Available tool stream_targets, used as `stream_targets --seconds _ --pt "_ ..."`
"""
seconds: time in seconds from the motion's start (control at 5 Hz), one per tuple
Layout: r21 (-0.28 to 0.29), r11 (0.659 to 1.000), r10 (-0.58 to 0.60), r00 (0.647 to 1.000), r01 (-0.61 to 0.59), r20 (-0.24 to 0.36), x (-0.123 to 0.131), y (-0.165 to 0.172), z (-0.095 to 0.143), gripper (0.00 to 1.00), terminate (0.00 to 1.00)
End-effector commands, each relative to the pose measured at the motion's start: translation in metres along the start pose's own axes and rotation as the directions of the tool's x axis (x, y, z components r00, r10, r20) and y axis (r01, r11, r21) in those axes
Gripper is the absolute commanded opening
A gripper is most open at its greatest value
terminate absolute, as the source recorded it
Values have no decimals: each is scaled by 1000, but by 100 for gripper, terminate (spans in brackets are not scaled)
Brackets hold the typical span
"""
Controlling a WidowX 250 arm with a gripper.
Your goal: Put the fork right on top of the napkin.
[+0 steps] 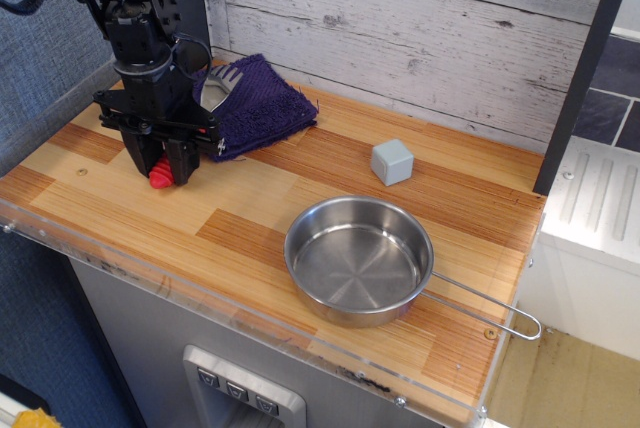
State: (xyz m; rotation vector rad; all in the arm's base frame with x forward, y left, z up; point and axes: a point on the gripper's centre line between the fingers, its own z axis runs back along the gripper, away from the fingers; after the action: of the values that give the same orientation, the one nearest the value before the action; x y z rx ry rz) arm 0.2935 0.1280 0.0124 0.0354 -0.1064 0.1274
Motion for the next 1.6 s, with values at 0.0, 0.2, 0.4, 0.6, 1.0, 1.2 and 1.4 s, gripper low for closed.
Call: stream_targets --seconds 0.0,0.2,0.4,0.6,1.0,1.2,1.4 --pt "-5 1000 -17 1000 18 20 2 4 15 100 0" --pt "3 1000 -18 1000 18 20 3 4 19 100 0" --pt "12 1000 -26 999 26 23 4 1 24 100 0" --pt "-29 999 -20 998 22 63 9 0 45 100 0" --pt "32 999 -10 983 4 185 7 0 117 100 0" --pt "32 999 -10 983 4 185 7 0 117 100 0" --pt "32 999 -10 983 4 185 7 0 117 100 0"
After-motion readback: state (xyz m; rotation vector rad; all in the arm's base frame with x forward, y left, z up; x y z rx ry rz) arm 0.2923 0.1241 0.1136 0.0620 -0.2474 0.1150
